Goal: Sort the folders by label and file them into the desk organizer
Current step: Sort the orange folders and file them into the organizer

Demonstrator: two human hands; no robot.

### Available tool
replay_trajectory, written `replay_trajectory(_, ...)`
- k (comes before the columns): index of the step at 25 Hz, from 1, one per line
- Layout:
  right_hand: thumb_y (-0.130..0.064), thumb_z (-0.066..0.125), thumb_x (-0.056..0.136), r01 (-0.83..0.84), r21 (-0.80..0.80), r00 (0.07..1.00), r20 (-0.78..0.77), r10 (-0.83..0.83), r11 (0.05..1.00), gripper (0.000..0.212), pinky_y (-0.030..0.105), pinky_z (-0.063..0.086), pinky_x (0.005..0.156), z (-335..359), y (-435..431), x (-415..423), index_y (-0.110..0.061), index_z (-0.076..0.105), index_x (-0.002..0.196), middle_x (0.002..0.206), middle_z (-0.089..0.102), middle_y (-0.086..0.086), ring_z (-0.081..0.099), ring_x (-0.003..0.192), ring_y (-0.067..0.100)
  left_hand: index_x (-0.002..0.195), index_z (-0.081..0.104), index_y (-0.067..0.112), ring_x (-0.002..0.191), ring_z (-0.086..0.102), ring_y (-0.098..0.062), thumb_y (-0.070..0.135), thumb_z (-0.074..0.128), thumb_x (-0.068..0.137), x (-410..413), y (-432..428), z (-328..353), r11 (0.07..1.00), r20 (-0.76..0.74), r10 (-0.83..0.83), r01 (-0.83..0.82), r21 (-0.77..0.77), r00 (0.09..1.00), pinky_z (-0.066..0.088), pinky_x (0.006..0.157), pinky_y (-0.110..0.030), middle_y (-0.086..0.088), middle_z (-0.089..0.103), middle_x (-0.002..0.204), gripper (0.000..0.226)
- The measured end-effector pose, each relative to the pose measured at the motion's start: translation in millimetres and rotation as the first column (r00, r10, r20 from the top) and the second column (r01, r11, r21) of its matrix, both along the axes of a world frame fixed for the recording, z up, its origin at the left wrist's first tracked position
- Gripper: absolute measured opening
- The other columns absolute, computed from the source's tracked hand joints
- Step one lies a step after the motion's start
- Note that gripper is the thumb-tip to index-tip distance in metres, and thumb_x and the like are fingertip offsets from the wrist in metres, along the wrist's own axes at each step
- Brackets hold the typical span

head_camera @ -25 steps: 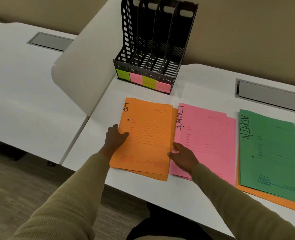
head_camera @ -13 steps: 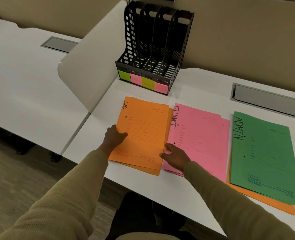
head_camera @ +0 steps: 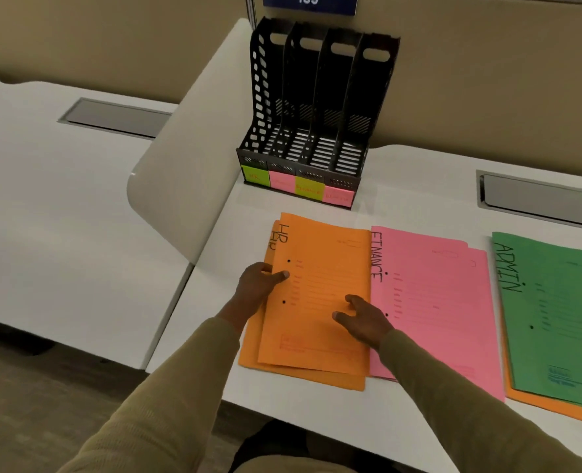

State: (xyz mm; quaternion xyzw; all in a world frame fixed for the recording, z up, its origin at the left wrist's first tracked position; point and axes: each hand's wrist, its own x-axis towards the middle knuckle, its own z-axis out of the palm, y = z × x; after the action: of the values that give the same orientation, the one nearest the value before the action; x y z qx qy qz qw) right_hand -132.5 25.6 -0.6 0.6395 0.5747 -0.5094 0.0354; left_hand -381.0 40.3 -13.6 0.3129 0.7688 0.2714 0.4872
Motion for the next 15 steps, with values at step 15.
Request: replay_trajectory(15,-0.065,0.059,0.085,0.516,0.023,0.85,-0.136,-0.509,0.856,0.086,0.05,0.052,0.095,41.7,103.6,-31.8,-0.014,0.034,0.149,0.146,0.046,0.009,0.053,0.121,0.035,0.115,0.065,0.012,0.092,0.073,-0.031,0.008,0.065,0.09,-35.5,94.4,95.2,0.93,0.36,-0.289,0.172,0.324,0.887,0.061,0.077,-0.042,-0.015,0.073,0.107,0.026)
